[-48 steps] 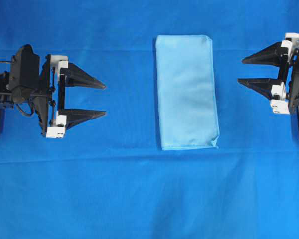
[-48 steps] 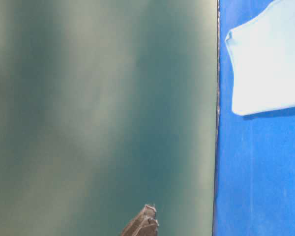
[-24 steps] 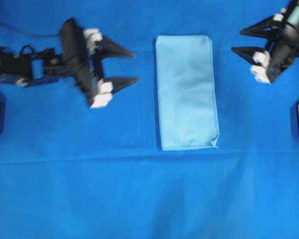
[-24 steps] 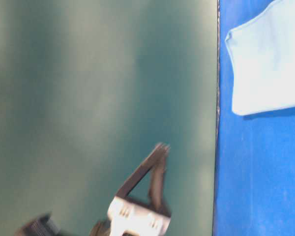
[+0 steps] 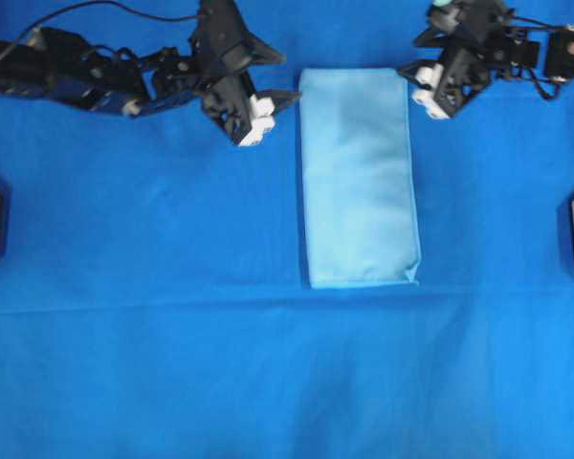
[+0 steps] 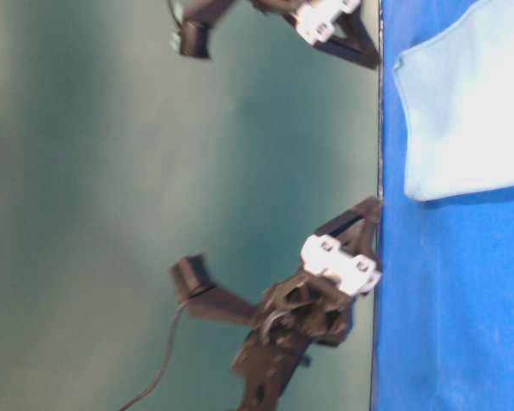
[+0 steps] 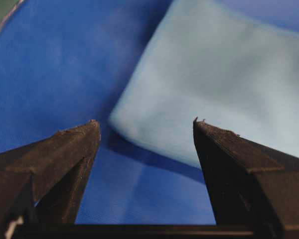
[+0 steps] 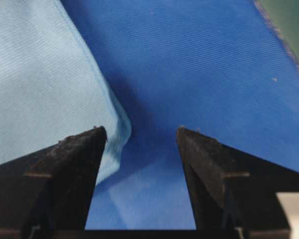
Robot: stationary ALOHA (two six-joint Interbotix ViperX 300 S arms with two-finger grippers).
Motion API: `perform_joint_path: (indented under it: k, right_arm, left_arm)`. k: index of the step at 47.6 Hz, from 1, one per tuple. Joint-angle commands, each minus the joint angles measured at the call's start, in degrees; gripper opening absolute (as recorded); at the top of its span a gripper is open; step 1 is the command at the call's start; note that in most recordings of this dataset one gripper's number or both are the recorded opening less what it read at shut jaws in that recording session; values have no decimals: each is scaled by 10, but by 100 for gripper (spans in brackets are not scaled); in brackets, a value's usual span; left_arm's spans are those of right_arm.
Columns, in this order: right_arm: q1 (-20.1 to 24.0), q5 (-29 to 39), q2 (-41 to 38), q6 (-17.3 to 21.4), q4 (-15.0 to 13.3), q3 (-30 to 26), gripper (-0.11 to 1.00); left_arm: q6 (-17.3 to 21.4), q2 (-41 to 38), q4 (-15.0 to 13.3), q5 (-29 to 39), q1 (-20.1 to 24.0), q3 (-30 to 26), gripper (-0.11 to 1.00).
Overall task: Fold the light blue towel.
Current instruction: 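Move both grippers to the top corners of the folded strip and grasp, then fold the top half down onto the bottom half with both grippers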
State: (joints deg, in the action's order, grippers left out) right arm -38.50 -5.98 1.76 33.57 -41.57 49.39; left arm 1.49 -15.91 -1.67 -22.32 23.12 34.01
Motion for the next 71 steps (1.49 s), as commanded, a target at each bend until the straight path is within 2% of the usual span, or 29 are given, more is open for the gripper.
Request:
perform_joint_path:
  k: [1,12,17,20,25,29,36,37,42,53,64,71]
  right_arm:
    - [-5,-15,-19,2,-2,-19,61]
    - [-9,-22,-68,3,-1,-32,61]
    - [-9,-21,-74,4,0,-33,61]
    - [-10,-21,-75,4,0,-33,60]
    - [-10,-21,-75,4,0,-33,56]
    - [-10,-21,-75,4,0,-27,44]
    - [-9,-21,-77,9,1,-14,3]
    - [-9,-21,-77,10,1,-11,1]
    - [-9,-24,-74,11,2,-5,2]
    - [-9,-14,-62,12,3,-8,2]
    - [-9,44,17,12,3,-7,2]
    - [-9,54,46,12,3,-4,2]
  left_arm:
    - [1,-18,1,-3,12,-29,72]
    - [1,-83,0,0,22,-77,71]
    - [1,-94,0,17,22,-88,67]
    - [1,-97,1,30,22,-91,61]
    - [3,-98,1,35,22,-93,42]
    - [4,-98,1,35,22,-93,30]
    - [4,-98,2,38,21,-93,11]
    - [4,-98,2,39,20,-93,9]
    - [5,-98,3,38,20,-95,4]
    - [25,-86,3,40,19,-97,4]
    - [54,-43,3,43,22,-100,4]
    - [69,-35,3,42,24,-105,4]
